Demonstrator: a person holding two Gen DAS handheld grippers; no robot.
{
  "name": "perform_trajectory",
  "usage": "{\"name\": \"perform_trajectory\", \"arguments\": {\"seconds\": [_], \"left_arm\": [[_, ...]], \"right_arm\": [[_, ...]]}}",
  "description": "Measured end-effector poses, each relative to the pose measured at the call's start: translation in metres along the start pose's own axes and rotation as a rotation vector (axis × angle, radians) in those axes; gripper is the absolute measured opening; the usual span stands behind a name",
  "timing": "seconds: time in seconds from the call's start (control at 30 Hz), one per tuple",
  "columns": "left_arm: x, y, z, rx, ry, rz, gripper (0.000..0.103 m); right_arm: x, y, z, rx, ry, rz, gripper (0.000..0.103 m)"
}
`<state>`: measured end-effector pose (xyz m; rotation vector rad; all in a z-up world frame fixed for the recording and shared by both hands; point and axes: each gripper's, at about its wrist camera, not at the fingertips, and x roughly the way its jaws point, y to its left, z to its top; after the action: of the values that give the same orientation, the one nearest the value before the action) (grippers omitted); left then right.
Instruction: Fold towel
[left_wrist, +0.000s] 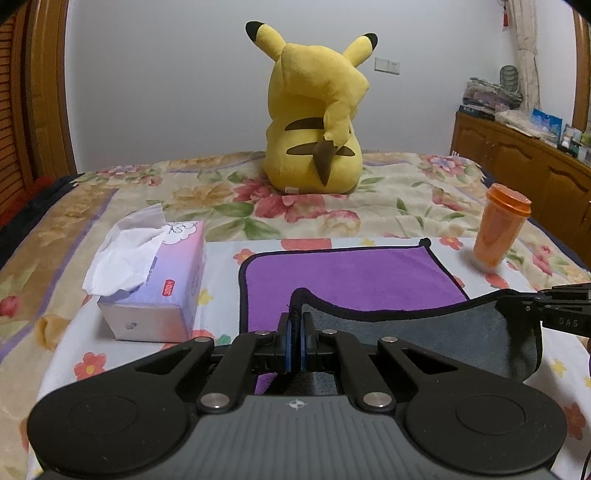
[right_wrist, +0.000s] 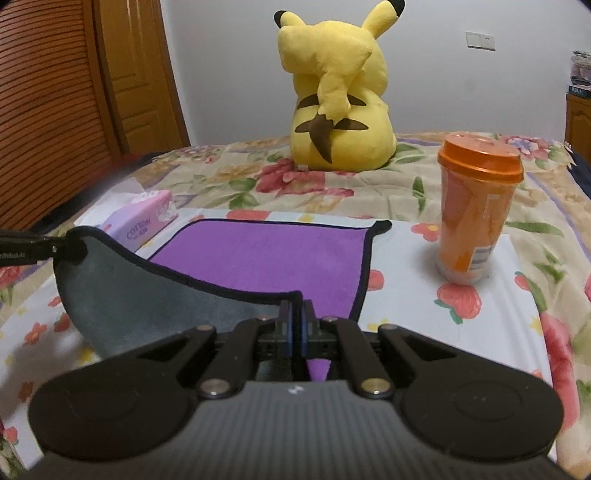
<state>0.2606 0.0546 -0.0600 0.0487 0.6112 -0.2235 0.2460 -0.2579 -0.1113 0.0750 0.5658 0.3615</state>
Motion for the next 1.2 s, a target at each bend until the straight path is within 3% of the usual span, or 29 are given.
{"name": "perform_trajectory", "arguments": {"seconds": [0.63, 1.2], "left_arm": [[0.009, 0.003, 0.018, -0.018, -0.032, -0.01, 0.007], [0.03, 0.011, 0.055, -0.031, -0.112, 0.007, 0.007]], "right_arm": [[0.012, 0.002, 0.018, -0.046, -0.039, -0.024, 0.005], [0.03, 0.003, 0.066, -0.149, -0.114, -0.032, 0.005]]}}
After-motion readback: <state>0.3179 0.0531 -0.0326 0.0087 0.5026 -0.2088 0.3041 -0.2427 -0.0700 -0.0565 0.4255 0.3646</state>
